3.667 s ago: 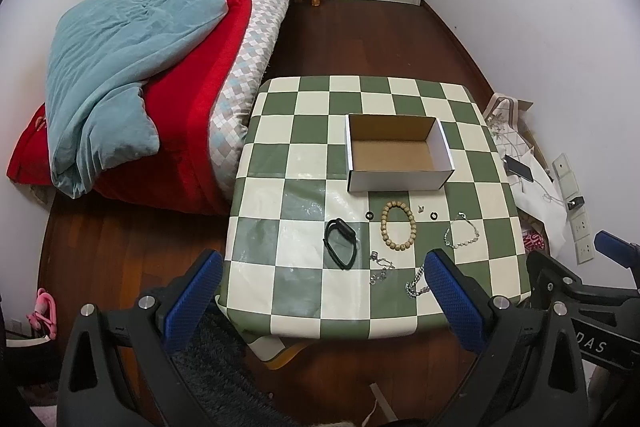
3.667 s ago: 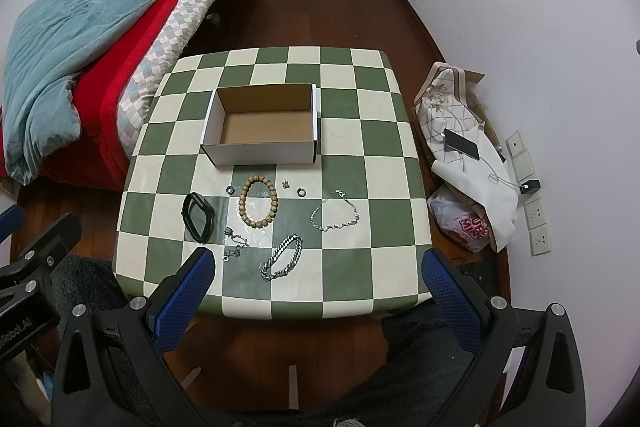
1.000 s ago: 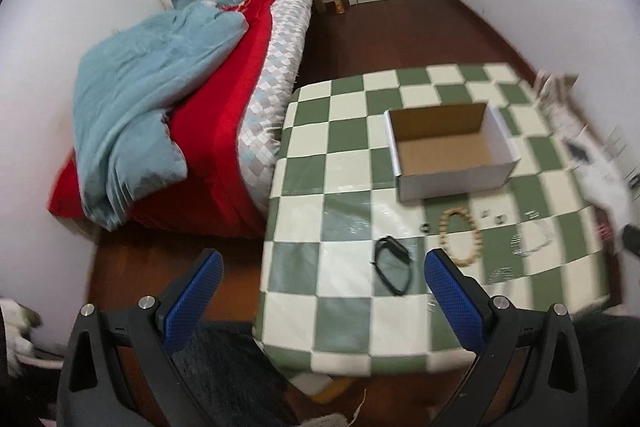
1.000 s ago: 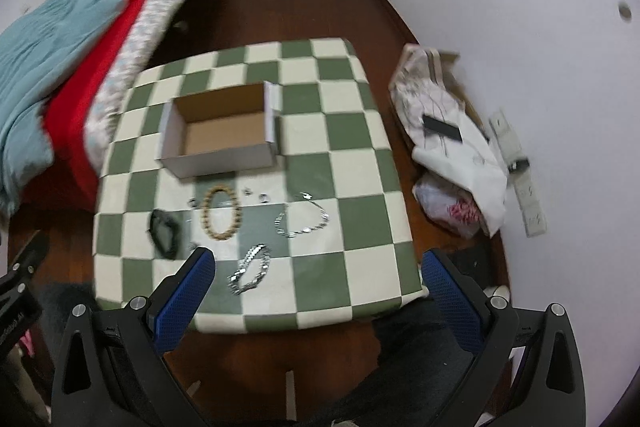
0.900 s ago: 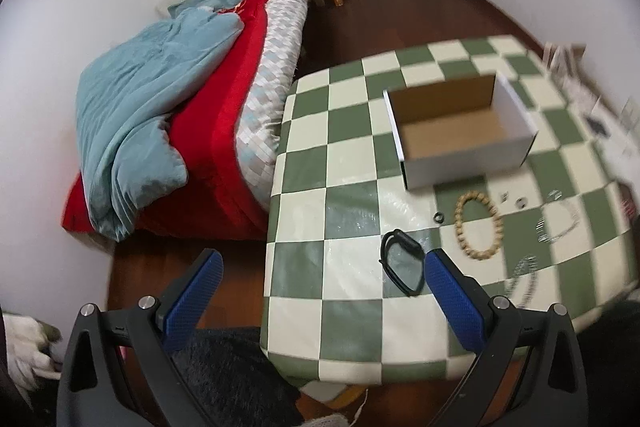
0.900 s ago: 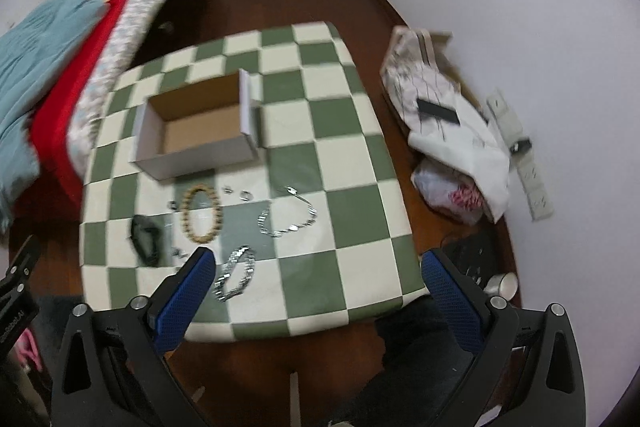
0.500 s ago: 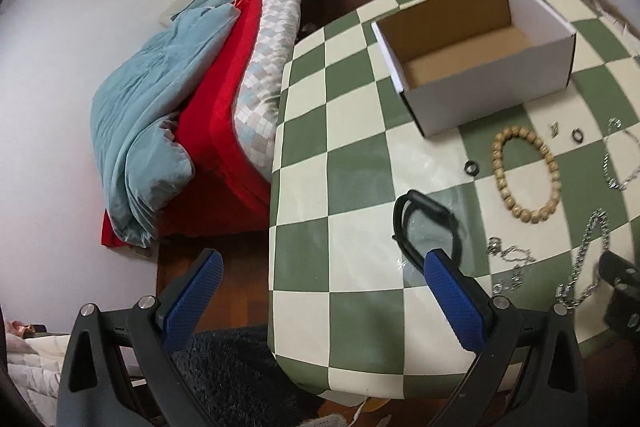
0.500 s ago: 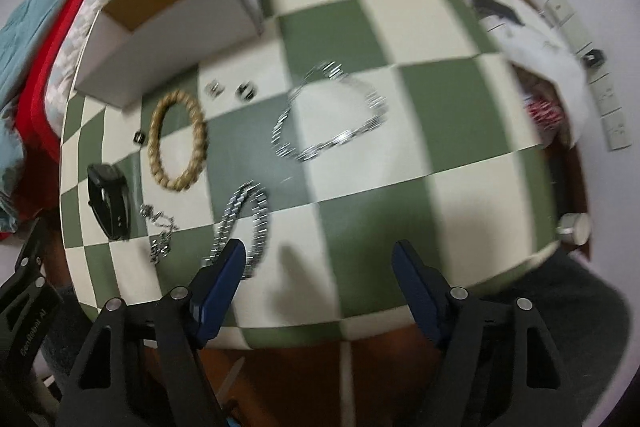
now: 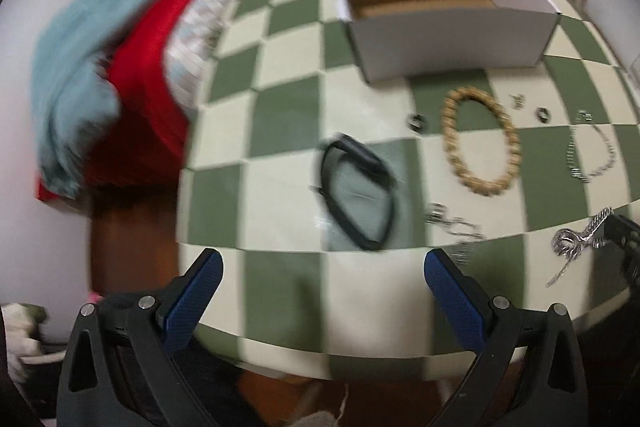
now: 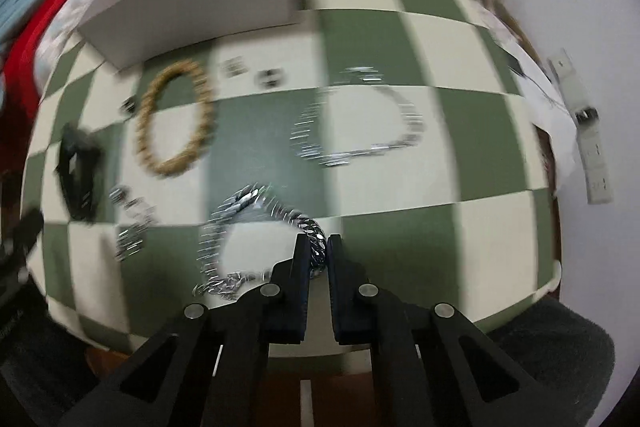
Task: Organize jewelry
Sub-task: 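Reach the right gripper to the thick silver link chain and grasp it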
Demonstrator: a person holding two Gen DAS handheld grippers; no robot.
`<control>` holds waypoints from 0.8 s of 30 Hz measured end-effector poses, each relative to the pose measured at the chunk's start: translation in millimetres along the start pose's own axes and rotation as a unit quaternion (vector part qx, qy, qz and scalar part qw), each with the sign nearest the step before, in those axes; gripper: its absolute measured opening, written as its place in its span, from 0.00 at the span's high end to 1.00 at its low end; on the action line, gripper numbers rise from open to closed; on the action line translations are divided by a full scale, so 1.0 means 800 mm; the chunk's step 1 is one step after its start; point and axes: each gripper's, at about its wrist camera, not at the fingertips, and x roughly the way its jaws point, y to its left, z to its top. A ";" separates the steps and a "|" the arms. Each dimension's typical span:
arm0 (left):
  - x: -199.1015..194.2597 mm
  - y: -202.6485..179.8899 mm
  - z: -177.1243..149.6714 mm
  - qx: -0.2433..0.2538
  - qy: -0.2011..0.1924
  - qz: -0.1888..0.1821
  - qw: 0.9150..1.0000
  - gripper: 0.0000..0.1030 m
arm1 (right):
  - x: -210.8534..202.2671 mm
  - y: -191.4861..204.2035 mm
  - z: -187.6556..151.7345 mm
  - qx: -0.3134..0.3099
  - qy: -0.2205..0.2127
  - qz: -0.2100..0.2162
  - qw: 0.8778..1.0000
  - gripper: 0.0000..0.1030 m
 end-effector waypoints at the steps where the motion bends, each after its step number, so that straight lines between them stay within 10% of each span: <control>1: 0.004 -0.006 0.001 -0.001 0.004 -0.008 1.000 0.01 | 0.001 -0.013 0.002 0.012 0.001 -0.002 1.000 0.92; 15: 0.026 -0.073 0.022 0.010 -0.001 -0.030 1.000 0.31 | -0.010 -0.103 0.007 0.064 0.010 -0.005 0.998 0.91; 24: 0.013 -0.068 0.023 0.021 -0.040 0.010 0.999 0.88 | -0.006 -0.107 0.020 0.050 0.010 -0.009 0.999 0.91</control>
